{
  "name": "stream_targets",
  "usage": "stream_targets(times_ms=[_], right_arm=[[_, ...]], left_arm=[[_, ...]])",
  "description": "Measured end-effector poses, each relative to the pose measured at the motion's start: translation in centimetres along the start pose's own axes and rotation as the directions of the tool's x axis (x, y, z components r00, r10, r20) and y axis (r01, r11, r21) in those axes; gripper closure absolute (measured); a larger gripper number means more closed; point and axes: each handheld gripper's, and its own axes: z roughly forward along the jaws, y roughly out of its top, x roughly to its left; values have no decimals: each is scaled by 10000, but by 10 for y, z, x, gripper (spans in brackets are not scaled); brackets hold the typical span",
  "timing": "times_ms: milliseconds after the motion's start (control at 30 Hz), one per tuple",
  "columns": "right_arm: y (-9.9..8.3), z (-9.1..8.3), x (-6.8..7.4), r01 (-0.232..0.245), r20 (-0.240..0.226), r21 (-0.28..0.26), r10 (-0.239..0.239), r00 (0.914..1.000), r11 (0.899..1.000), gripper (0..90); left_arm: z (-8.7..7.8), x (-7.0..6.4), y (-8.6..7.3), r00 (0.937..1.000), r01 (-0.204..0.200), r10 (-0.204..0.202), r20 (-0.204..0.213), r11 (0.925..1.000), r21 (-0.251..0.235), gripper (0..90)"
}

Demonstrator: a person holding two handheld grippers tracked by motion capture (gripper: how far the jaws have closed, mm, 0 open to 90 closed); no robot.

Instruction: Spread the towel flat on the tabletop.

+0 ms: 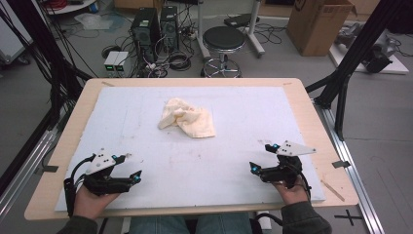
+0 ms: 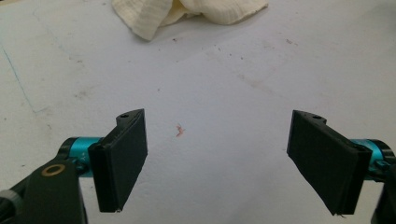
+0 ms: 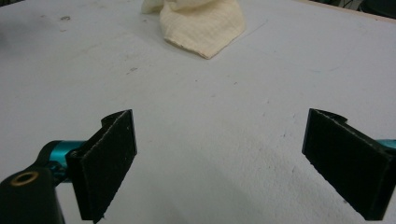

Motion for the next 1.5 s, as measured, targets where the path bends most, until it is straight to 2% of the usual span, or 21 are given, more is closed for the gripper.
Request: stream_targets(times_ms=[333,567,900,1100,1233,1433,1500], right_arm=[[1,3,1,-14,-12,39,15,10000,10000,93],[2,4,2,120,-72,96,-119,9999,9999,93],[5,7,1,77,-159,40,-76,9998,10000,93],[14,12,-1,0,-141,58,1,9999,10000,93],[22,17,-2,158,-148,200,-155,9998,9997,93],[34,24,-3,187,-287,349,-177,9994,9992,93],[43,29,-4,264,-426,441,-246,9988,9987,93]], left_arm=[[-2,0,-1,9999,-101,101,-100,9999,-29,206],[-2,1,-2,9998,-53,53,-201,10000,-17,206],[0,0,-1,9998,-10,9,-197,10000,-60,206],[1,1,1,9997,-30,27,-237,9999,-134,206],[1,2,2,9997,-4,1,-259,9999,-147,206],[2,2,3,9997,17,-21,-233,9998,-186,206],[3,2,4,9997,21,-27,-257,9998,-212,206]])
